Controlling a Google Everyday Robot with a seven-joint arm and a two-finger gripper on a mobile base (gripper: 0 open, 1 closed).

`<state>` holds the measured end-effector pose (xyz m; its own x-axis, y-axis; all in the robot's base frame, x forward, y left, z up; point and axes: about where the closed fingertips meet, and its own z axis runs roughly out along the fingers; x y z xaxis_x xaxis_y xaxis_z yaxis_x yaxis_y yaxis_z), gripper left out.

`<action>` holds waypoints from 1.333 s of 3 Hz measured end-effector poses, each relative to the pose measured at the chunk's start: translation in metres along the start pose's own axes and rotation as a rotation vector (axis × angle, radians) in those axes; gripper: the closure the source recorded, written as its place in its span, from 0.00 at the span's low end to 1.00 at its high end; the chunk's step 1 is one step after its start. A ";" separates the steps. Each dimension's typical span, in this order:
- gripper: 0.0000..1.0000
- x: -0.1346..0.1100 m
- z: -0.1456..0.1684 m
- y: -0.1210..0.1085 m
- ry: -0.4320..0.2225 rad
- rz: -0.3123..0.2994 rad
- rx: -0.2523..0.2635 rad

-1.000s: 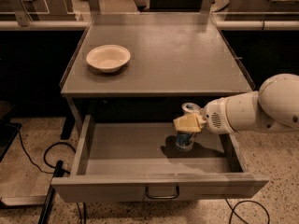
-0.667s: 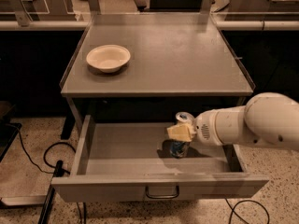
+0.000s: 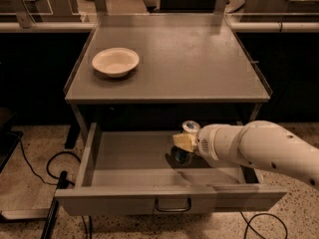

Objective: Place redbull can into top drawer

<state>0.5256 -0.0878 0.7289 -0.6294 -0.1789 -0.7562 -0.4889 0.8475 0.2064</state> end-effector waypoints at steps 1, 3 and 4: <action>1.00 0.001 0.014 -0.006 -0.026 0.012 0.030; 1.00 0.001 0.036 -0.015 -0.047 0.018 0.065; 1.00 0.004 0.046 -0.018 -0.045 0.020 0.074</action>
Offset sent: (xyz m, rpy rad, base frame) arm 0.0316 0.0055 -0.0340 0.0008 -0.0430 -0.0906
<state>0.5595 -0.0810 0.6933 -0.6101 -0.1401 -0.7798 -0.4293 0.8857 0.1768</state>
